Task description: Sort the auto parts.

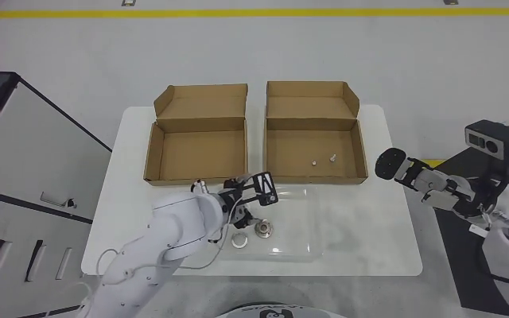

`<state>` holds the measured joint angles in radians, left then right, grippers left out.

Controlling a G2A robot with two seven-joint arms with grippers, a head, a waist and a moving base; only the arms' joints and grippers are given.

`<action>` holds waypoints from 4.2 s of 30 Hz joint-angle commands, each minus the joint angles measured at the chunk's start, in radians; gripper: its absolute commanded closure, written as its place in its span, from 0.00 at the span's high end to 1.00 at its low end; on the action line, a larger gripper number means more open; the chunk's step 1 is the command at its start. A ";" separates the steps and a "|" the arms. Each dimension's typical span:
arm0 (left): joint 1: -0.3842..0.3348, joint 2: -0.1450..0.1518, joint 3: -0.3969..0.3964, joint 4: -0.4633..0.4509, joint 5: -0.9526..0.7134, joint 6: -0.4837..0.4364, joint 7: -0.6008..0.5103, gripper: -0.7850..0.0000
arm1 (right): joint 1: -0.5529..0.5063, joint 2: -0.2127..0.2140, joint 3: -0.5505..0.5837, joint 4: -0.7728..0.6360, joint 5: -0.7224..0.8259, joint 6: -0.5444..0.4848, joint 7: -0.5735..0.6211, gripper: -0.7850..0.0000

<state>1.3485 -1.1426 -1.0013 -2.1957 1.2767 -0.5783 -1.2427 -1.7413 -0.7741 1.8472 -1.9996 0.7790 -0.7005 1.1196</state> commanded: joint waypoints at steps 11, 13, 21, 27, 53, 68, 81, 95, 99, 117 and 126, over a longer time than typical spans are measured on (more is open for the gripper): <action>-0.050 -0.005 0.058 0.036 -0.049 0.080 -0.073 1.00 | 0.000 0.000 0.000 0.000 0.000 0.000 0.000 1.00; -0.050 -0.005 0.058 0.036 -0.049 0.080 -0.073 1.00 | 0.000 0.000 0.000 0.000 0.000 0.000 0.000 1.00; -0.050 -0.005 0.058 0.036 -0.049 0.080 -0.073 1.00 | 0.000 0.000 0.000 0.000 0.000 0.000 0.000 1.00; -0.050 -0.005 0.058 0.036 -0.049 0.080 -0.073 1.00 | 0.000 0.000 0.000 0.000 0.000 0.000 0.000 1.00; -0.556 -0.022 0.510 0.249 -0.484 0.268 -0.267 1.00 | 0.000 0.000 0.000 0.000 0.000 0.000 0.000 1.00; -0.550 -0.019 0.574 0.338 -0.467 0.187 -0.186 0.60 | 0.000 0.000 0.000 0.000 0.000 0.000 0.000 1.00; -0.532 -0.006 0.613 0.375 -0.426 0.142 -0.136 0.49 | 0.000 0.000 0.000 0.000 0.000 0.000 0.000 1.00; -0.505 -0.010 0.633 0.398 -0.335 0.131 -0.103 0.45 | 0.000 0.000 0.000 0.000 0.000 0.000 0.000 1.00; -0.500 -0.013 0.636 0.406 -0.327 0.131 -0.099 0.45 | 0.000 0.000 0.000 0.000 0.000 0.000 0.000 1.00; -0.487 -0.029 0.642 0.434 -0.287 0.137 -0.100 0.45 | 0.000 0.000 0.000 0.000 0.000 0.000 0.000 1.00; -0.483 -0.034 0.637 0.444 -0.283 0.137 -0.105 0.42 | 0.000 0.000 0.000 0.000 0.000 0.000 0.000 1.00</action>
<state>0.8655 -1.1759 -0.3642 -1.7514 0.9929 -0.4413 -1.3478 -1.7413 -0.7741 1.8472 -1.9996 0.7790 -0.7005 1.1196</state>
